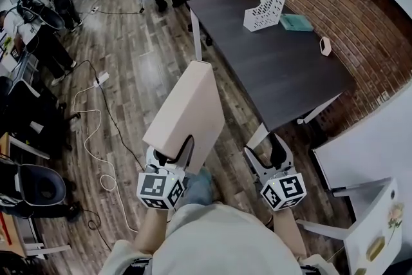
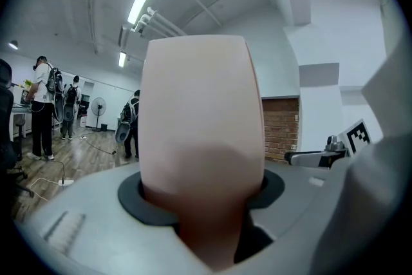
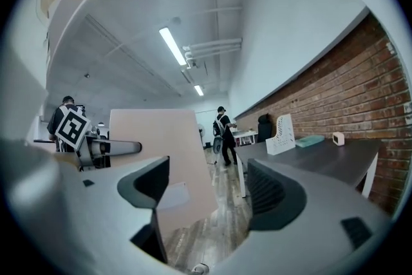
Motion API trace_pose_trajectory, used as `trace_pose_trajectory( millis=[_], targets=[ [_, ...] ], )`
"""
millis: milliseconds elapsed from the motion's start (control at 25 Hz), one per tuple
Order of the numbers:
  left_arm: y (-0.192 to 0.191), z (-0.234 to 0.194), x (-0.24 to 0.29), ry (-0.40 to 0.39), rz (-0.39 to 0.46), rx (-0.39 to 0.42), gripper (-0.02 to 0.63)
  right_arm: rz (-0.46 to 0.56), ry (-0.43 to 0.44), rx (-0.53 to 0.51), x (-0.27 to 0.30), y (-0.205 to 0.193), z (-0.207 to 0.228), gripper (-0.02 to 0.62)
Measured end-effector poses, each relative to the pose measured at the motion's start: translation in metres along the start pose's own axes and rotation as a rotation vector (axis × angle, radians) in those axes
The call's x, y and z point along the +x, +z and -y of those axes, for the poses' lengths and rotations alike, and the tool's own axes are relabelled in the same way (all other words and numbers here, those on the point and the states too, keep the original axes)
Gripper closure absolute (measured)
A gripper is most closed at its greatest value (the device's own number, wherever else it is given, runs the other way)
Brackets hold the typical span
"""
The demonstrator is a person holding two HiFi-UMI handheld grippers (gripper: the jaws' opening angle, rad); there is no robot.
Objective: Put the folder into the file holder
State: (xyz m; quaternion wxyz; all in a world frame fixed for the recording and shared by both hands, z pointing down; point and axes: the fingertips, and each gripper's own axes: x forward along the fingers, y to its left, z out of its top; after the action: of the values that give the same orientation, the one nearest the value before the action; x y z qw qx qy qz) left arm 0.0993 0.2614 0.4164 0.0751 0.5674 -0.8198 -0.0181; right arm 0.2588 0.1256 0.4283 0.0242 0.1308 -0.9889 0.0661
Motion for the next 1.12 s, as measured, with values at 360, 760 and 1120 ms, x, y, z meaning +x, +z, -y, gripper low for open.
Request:
trace_pose_trajectory(
  millis=[360, 760, 1120],
  targets=[
    [0.017, -0.056, 0.087, -0.03, 0.006, -0.015, 0.344, 0.011, -0.015, 0.005, 0.098, 0.011, 0.034, 0.221],
    [0.066, -0.148, 0.195, -0.085, 0.042, -0.013, 0.344, 0.034, -0.065, -0.008, 0.234, 0.045, 0.06, 0.221],
    [0.098, -0.214, 0.288, -0.153, 0.059, -0.011, 0.344, 0.055, -0.115, 0.003, 0.331, 0.055, 0.085, 0.221]
  ],
)
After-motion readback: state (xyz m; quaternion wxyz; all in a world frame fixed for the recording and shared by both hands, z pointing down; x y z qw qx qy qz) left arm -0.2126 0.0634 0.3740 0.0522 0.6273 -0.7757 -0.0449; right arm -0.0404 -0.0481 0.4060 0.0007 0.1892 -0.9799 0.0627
